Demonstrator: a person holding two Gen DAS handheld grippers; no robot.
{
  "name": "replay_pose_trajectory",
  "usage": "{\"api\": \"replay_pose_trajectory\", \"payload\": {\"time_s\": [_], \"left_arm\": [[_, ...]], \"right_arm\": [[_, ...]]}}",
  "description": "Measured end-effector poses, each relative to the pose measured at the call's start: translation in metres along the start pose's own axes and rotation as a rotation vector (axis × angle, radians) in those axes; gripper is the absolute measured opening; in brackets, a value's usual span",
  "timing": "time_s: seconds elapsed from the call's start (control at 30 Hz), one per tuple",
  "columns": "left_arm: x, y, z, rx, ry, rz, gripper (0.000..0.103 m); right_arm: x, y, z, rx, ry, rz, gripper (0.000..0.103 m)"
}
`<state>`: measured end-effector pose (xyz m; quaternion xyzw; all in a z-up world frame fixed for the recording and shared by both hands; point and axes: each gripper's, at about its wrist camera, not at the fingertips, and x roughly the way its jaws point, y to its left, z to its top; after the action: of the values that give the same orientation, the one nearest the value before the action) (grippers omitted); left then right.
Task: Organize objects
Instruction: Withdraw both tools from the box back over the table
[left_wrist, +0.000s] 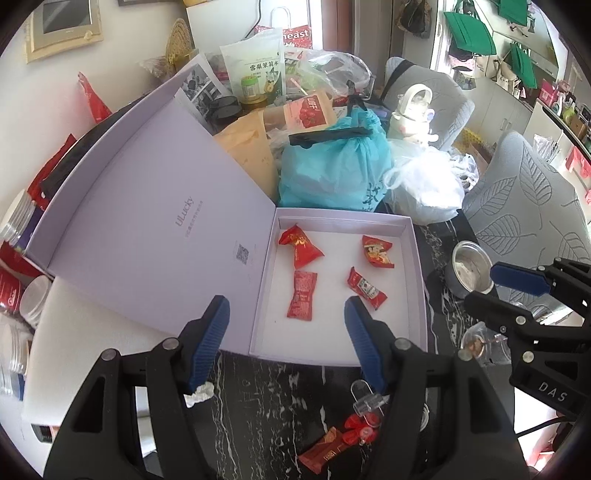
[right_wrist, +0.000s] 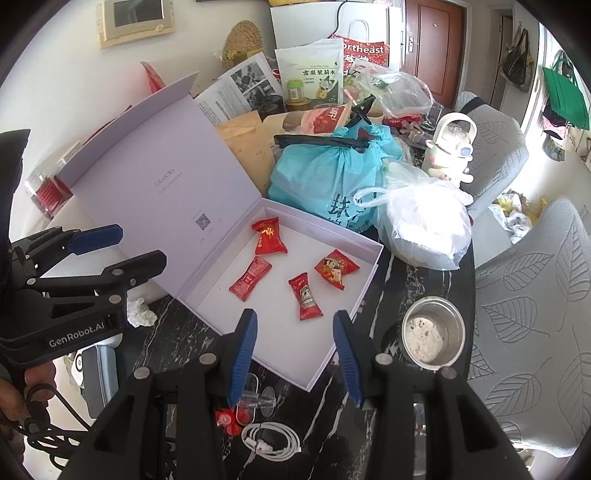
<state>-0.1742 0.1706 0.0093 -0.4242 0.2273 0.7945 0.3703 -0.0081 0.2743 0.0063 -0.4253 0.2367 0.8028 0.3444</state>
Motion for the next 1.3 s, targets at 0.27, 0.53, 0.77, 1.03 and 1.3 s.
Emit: {"api": "replay_pose_trajectory", "payload": {"time_s": [0.27,0.53,0.77,1.03,1.3], "left_arm": [[-0.024,-0.011,-0.031,-0.016,-0.007,0.002,0.07],[-0.036,-0.017,-0.065,-0.04,0.017,0.012,0.07],[-0.04,-0.022,-0.097,-0.06,0.051,0.0,0.07],[-0.041,-0.027,-0.132,-0.099,0.099,-0.019,0.07],[-0.036,-0.034,-0.157,-0.095,0.131,-0.051,0.07]], "right_arm": [[-0.02,0.008,-0.03,-0.016,0.002,0.006,0.043],[-0.028,0.015,-0.06,-0.03,0.022,0.028,0.043],[-0.032,0.023,-0.086,-0.049,0.032,0.049,0.043],[-0.035,0.029,-0.114,-0.093,0.031,0.098,0.043],[-0.024,0.03,-0.14,-0.097,0.055,0.151,0.066]]}}
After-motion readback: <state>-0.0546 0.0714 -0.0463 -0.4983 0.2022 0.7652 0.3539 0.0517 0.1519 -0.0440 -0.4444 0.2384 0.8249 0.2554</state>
